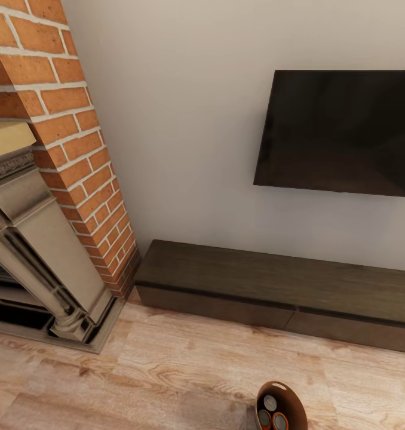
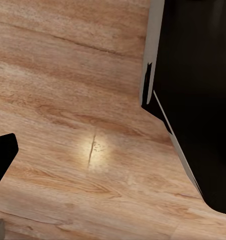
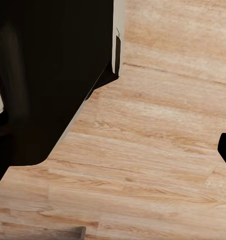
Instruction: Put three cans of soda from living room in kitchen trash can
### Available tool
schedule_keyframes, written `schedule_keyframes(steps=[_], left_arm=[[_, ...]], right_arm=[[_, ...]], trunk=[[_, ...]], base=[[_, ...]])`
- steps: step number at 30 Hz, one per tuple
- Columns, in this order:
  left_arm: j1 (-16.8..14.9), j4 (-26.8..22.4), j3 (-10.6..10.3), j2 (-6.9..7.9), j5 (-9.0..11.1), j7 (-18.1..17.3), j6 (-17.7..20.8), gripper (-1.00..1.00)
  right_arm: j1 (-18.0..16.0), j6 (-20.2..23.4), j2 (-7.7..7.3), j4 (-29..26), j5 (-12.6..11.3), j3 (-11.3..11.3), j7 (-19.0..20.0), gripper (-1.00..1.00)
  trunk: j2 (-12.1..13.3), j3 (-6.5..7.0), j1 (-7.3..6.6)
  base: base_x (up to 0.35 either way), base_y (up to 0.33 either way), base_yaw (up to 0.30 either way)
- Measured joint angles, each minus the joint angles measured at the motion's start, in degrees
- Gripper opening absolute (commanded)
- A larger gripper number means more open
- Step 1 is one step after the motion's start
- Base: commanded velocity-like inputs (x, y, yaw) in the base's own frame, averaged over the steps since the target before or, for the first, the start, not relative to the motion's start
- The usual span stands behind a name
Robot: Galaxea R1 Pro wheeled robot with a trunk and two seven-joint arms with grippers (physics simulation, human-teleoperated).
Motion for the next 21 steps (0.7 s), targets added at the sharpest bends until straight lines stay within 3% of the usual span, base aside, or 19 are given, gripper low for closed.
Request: schedule_keyframes(steps=[21], left_arm=[[0.0,0.0,0.0,-0.01,0.0,0.0,0.0,1.00]], right_arm=[[0.0,0.0,0.00,0.0,0.0,0.0,0.0,1.00]], trunk=[[0.0,0.00,0.00]], base=[[0.000,0.000,0.000]])
